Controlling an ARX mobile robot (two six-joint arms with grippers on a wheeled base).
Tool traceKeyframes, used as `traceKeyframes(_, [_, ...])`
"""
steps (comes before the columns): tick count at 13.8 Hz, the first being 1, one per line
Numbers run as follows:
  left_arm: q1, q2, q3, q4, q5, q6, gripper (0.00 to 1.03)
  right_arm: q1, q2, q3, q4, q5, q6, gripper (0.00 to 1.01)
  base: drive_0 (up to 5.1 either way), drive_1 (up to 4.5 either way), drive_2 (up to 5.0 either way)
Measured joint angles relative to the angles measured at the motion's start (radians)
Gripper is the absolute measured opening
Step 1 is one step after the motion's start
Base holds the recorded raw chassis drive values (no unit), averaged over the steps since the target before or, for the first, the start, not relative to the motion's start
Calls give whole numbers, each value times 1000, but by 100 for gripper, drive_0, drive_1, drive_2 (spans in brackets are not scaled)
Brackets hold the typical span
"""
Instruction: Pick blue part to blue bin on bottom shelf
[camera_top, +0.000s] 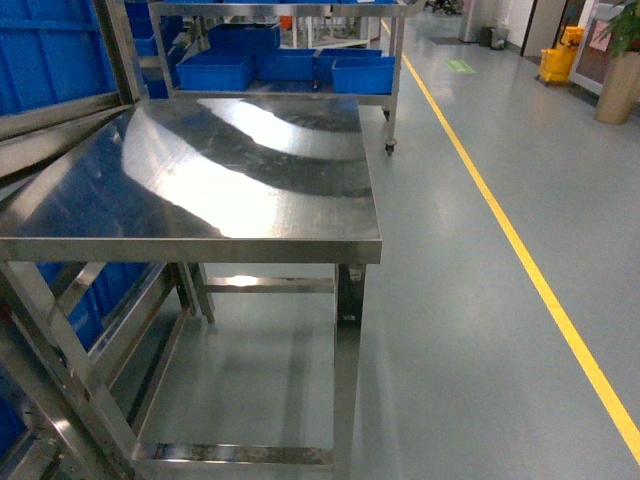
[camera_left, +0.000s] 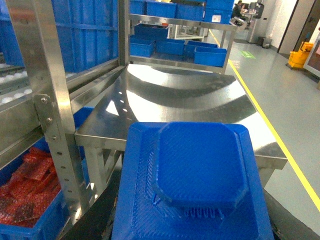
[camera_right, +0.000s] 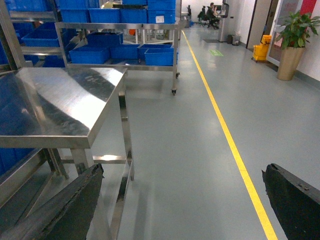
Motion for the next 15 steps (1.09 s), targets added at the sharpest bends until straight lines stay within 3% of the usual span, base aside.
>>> traceKeyframes(15, [0, 0, 0, -4, 0, 0, 43, 0, 0, 0, 4, 0, 0, 98, -485, 289, 207])
